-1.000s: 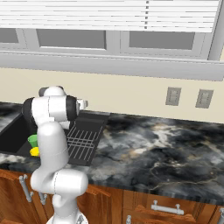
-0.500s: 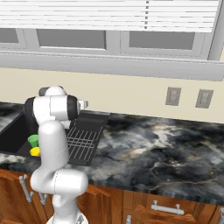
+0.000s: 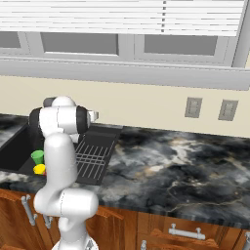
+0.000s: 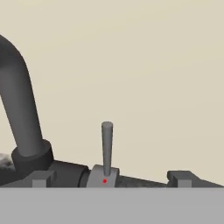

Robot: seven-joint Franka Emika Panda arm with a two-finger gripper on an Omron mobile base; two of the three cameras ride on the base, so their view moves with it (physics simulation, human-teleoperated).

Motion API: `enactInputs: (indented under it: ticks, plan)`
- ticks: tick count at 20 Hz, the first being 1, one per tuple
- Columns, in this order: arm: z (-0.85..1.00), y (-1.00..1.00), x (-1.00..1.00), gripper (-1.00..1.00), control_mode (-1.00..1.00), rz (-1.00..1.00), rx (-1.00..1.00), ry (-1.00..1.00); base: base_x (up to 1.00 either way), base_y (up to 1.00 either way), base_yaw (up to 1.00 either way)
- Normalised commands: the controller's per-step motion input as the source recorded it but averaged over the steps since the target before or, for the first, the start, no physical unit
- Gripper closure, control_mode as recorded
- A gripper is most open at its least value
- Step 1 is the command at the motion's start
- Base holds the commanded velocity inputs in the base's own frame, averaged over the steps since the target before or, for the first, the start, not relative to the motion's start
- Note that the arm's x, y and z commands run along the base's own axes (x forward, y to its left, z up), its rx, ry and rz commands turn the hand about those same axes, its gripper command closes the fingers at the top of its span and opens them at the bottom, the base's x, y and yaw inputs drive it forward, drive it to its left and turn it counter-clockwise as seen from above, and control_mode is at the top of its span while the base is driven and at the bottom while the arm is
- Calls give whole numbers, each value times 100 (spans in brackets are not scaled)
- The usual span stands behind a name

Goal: Pick the cup and cup and place them in the sink. Then turn on the water.

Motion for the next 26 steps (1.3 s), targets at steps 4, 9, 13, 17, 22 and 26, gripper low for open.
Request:
enactInputs:
  ticks: [4, 9, 13, 17, 22, 26]
  plan:
    - [0, 5, 5, -100, -100, 0, 0, 0, 0, 0, 0]
    - [0, 2, 8, -100, -100, 0, 0, 0, 0, 0, 0]
    - [0, 0, 7, -100, -100, 0, 0, 0, 0, 0, 0]
    - [0, 0, 3, -100, -100, 0, 0, 0, 0, 0, 0]
    - [0, 3, 0, -100, -100, 0, 0, 0, 0, 0, 0]
    - [0, 0, 0, -100, -100, 0, 0, 0, 0, 0, 0]
